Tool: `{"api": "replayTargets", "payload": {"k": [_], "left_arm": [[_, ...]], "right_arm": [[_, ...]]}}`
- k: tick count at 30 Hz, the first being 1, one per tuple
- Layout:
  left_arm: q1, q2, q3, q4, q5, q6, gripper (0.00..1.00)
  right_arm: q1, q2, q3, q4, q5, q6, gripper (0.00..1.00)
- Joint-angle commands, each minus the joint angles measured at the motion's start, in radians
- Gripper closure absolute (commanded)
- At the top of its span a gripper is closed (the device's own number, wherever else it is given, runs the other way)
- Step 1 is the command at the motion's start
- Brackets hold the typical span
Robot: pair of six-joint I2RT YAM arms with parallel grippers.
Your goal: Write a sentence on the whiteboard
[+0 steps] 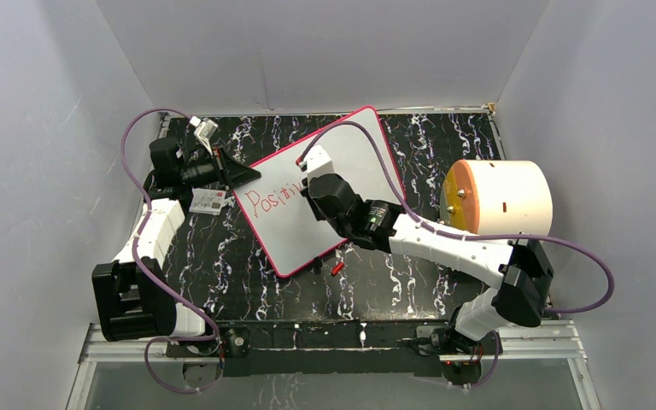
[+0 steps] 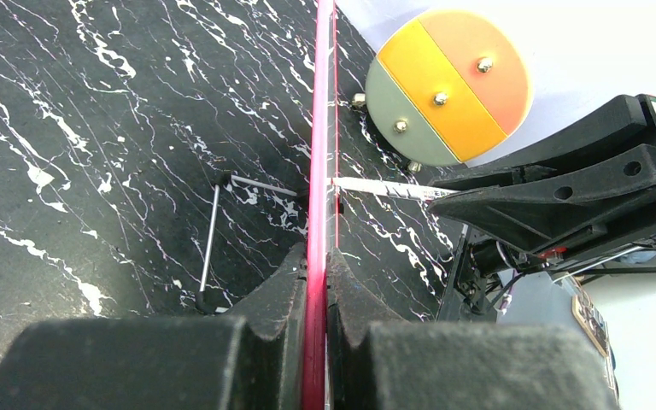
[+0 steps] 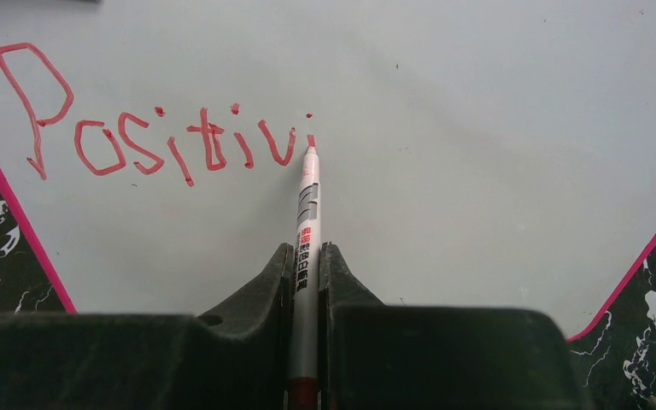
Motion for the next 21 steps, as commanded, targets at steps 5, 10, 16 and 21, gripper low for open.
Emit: {"api": "replayTargets", "payload": {"k": [5, 10, 16, 21], "left_arm": [[0.0, 0.032, -0.014, -0.063, -0.108, 0.089, 1.0], [0.0, 0.032, -0.014, -0.063, -0.108, 0.089, 1.0], [0.0, 0.03, -0.014, -0.063, -0.11, 0.089, 1.0], [0.001, 0.032, -0.014, -0.063, -0.112, 0.088, 1.0]], "right_arm": [[-0.008, 0.023, 0.042, -0.075, -0.033, 0.028, 1.0], [-0.008, 0.015, 0.042, -0.089, -0.028, 0.035, 1.0], [-0.008, -0.011, 0.021, -0.047, -0.014, 0.028, 1.0], [-0.008, -0.061, -0.02, 0.022, -0.005, 0.019, 1.0]]}}
